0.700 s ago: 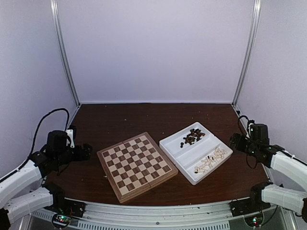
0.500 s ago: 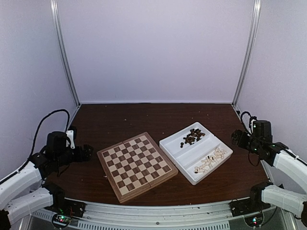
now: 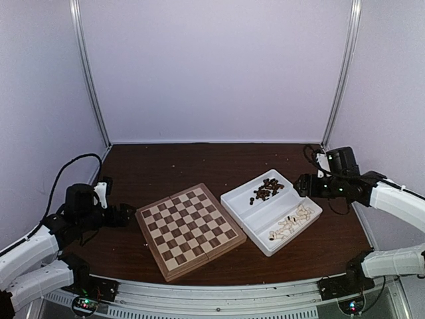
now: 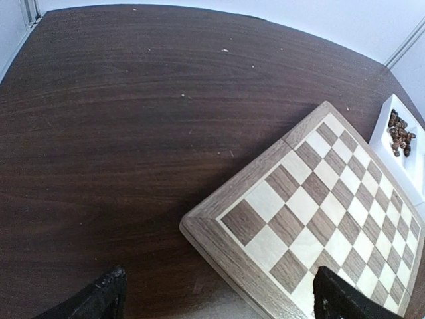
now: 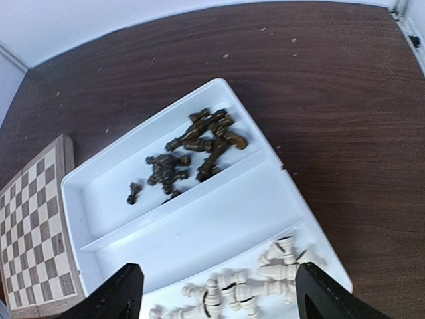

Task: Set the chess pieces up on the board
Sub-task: Pick up the chess piece from the storage box, then place the chess piece on the chessboard.

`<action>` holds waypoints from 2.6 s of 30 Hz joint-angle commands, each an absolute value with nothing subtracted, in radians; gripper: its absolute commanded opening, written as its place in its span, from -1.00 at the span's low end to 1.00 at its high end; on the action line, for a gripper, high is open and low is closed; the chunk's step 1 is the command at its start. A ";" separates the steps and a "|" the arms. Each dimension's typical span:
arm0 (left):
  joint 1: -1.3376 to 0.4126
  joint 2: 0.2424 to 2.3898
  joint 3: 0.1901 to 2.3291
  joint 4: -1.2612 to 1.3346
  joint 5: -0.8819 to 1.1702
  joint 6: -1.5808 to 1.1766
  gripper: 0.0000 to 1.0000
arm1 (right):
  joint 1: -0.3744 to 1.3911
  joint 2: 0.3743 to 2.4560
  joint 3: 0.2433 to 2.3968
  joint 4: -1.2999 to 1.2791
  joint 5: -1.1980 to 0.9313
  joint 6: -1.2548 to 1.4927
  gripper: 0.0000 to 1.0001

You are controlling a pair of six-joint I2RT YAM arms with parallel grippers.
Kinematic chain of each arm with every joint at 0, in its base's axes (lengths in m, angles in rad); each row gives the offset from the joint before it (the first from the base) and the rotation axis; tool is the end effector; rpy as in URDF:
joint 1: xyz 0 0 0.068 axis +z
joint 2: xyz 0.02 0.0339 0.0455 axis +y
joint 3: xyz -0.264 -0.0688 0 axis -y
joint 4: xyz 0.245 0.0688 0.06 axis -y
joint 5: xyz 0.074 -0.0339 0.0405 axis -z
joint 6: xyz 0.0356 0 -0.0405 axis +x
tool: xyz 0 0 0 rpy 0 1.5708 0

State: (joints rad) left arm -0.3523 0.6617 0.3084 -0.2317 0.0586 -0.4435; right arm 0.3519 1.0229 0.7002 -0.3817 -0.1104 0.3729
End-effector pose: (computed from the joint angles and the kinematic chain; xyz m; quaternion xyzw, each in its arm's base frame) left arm 0.1435 -0.0550 0.1868 -0.0263 0.8803 -0.2071 0.4260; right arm 0.2026 0.0786 0.2472 -0.0136 0.9064 0.1954 0.3742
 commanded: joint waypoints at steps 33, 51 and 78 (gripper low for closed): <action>-0.350 0.670 0.305 -0.171 0.107 -0.411 0.95 | 0.498 1.842 1.265 -0.503 -0.191 0.293 -0.09; -0.350 0.681 0.309 -0.169 0.111 -0.407 0.95 | 0.498 1.842 1.314 -0.555 -0.186 0.269 -0.84; -0.417 0.777 0.339 -0.055 0.339 -0.351 0.89 | 0.591 1.675 1.233 -0.702 -0.661 0.091 -0.89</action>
State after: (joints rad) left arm -0.3798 0.7433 0.3019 -0.1139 0.2939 -0.3794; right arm 0.5262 1.7039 1.2251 -0.6804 -0.5060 0.1455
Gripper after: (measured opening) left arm 0.948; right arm 0.126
